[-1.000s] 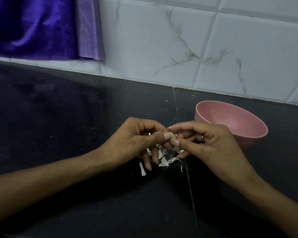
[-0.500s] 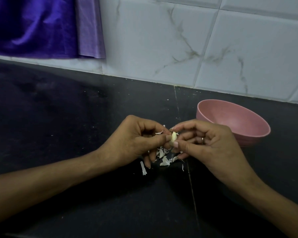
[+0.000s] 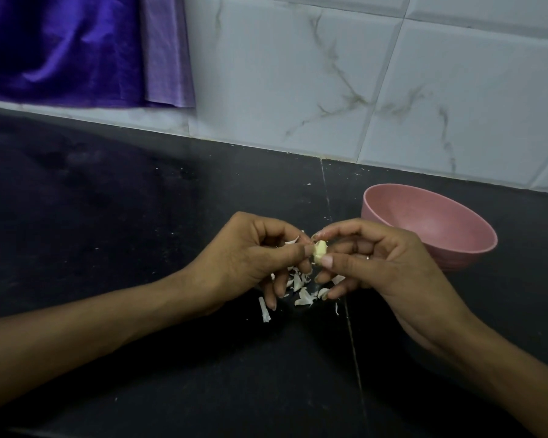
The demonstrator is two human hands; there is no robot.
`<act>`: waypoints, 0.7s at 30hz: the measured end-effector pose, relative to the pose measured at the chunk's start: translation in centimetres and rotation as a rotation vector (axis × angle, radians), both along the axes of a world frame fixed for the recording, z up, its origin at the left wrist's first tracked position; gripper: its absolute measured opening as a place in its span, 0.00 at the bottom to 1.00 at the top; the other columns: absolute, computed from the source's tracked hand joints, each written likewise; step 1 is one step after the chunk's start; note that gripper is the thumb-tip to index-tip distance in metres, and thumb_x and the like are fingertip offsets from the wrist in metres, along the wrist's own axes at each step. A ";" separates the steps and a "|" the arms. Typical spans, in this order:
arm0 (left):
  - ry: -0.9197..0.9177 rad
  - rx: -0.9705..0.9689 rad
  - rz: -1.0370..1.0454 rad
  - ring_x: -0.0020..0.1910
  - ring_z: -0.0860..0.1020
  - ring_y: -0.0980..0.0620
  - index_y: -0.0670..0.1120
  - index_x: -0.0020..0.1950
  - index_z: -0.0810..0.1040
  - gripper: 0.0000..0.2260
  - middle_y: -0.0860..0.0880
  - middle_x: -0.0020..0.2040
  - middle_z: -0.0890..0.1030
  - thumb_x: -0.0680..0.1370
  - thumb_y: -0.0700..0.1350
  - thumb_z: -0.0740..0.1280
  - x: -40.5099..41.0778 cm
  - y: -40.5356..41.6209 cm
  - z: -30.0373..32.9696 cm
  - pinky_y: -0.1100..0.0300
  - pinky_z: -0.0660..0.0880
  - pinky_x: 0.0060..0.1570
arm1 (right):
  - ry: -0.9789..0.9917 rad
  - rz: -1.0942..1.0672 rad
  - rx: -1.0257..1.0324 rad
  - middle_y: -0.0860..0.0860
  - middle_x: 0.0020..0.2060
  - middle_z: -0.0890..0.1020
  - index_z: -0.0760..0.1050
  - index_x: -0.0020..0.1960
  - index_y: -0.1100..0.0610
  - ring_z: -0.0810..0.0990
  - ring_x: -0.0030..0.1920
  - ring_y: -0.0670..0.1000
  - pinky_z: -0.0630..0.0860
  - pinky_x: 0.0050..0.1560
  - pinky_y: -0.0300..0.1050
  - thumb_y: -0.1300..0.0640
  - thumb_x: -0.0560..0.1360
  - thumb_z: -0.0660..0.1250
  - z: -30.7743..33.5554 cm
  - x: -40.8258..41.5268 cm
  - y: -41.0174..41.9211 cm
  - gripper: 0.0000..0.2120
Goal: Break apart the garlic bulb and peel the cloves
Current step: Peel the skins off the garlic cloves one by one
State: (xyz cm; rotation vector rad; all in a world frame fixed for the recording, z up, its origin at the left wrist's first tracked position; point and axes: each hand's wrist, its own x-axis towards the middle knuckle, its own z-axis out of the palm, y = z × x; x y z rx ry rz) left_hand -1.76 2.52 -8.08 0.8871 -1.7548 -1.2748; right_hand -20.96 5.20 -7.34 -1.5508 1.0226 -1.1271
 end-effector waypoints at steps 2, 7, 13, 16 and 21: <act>0.006 -0.011 0.001 0.20 0.74 0.56 0.38 0.46 0.80 0.06 0.51 0.26 0.80 0.78 0.40 0.67 0.0 0.0 -0.1 0.62 0.74 0.22 | 0.003 0.003 0.002 0.60 0.40 0.84 0.81 0.52 0.59 0.84 0.39 0.57 0.82 0.36 0.46 0.62 0.70 0.72 0.0 0.0 -0.1 0.11; 0.006 -0.026 -0.007 0.23 0.75 0.54 0.39 0.48 0.82 0.12 0.47 0.34 0.82 0.72 0.47 0.69 0.0 -0.1 -0.3 0.60 0.76 0.23 | 0.059 -0.031 -0.062 0.57 0.37 0.84 0.81 0.50 0.59 0.83 0.36 0.54 0.83 0.34 0.49 0.58 0.68 0.74 -0.1 0.1 -0.1 0.11; 0.002 -0.021 -0.014 0.22 0.75 0.55 0.39 0.48 0.81 0.10 0.49 0.32 0.82 0.74 0.46 0.68 0.1 -0.1 -0.2 0.61 0.75 0.23 | 0.064 -0.050 -0.106 0.56 0.37 0.84 0.81 0.48 0.58 0.82 0.34 0.52 0.82 0.32 0.47 0.60 0.70 0.73 -0.4 0.1 -0.3 0.07; 0.005 -0.020 -0.003 0.21 0.74 0.56 0.39 0.47 0.81 0.06 0.51 0.28 0.81 0.77 0.42 0.67 0.0 0.0 -0.2 0.63 0.73 0.22 | 0.056 -0.062 -0.119 0.55 0.37 0.84 0.81 0.47 0.57 0.82 0.33 0.52 0.81 0.31 0.46 0.59 0.69 0.73 -0.5 0.1 -0.2 0.06; 0.062 0.009 0.049 0.22 0.74 0.53 0.39 0.47 0.82 0.09 0.46 0.37 0.83 0.75 0.45 0.69 0.1 -0.4 -0.2 0.59 0.75 0.24 | 0.019 -0.083 -0.096 0.54 0.34 0.84 0.81 0.47 0.60 0.82 0.31 0.50 0.79 0.29 0.42 0.61 0.70 0.72 -0.3 -0.1 -0.3 0.07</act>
